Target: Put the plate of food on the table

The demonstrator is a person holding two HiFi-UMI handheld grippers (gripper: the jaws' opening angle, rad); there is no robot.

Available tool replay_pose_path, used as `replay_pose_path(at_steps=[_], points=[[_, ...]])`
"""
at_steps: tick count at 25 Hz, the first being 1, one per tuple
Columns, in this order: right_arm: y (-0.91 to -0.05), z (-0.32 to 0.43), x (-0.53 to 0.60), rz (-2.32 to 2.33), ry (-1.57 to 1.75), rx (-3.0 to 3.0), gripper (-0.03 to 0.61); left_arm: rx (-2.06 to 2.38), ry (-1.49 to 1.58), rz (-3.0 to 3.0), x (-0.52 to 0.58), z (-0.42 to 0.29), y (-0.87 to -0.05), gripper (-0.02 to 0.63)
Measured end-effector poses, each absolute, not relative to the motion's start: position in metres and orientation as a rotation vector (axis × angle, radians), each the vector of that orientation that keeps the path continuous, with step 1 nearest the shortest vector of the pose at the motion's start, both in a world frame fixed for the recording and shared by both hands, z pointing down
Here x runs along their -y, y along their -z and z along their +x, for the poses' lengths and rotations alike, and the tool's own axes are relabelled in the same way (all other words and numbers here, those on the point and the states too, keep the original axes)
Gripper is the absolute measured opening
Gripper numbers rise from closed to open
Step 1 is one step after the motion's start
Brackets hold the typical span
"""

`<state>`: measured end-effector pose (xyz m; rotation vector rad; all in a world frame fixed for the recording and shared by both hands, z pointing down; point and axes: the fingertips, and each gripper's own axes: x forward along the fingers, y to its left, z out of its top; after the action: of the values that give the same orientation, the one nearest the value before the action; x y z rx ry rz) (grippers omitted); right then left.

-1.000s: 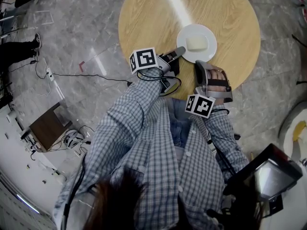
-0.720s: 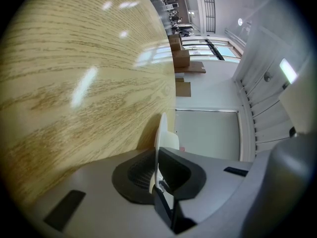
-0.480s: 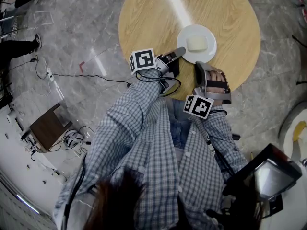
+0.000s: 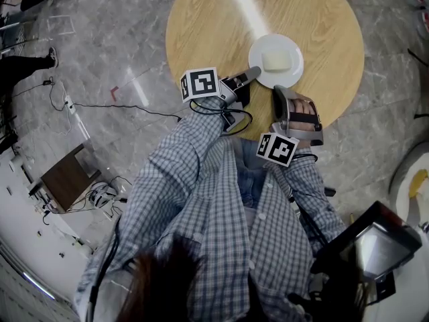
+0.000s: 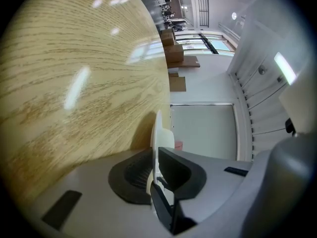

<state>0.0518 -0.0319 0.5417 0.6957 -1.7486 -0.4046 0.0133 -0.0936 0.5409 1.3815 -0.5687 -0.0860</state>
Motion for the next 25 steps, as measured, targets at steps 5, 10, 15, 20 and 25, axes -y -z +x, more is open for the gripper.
replay_pose_path(at_steps=[5, 10, 15, 20, 25], points=[[-0.541, 0.053, 0.037, 0.704, 0.403, 1.74, 0.038, 0.529, 0.045, 1.393, 0.087, 0.017, -0.538, 0.055], [-0.544, 0.054, 0.039, 0.7, 0.403, 1.735, 0.038, 0.54, 0.037, 1.367, 0.08, 0.014, -0.542, 0.06], [-0.554, 0.058, 0.043, 0.687, 0.408, 1.726, 0.038, 0.557, 0.038, 1.345, 0.08, 0.01, -0.547, 0.06], [-0.557, 0.057, 0.04, 0.677, 0.409, 1.718, 0.04, 0.57, 0.033, 1.34, 0.077, 0.007, -0.546, 0.06], [-0.566, 0.057, 0.04, 0.669, 0.394, 1.717, 0.04, 0.594, 0.041, 1.324, 0.079, 0.005, -0.554, 0.06]])
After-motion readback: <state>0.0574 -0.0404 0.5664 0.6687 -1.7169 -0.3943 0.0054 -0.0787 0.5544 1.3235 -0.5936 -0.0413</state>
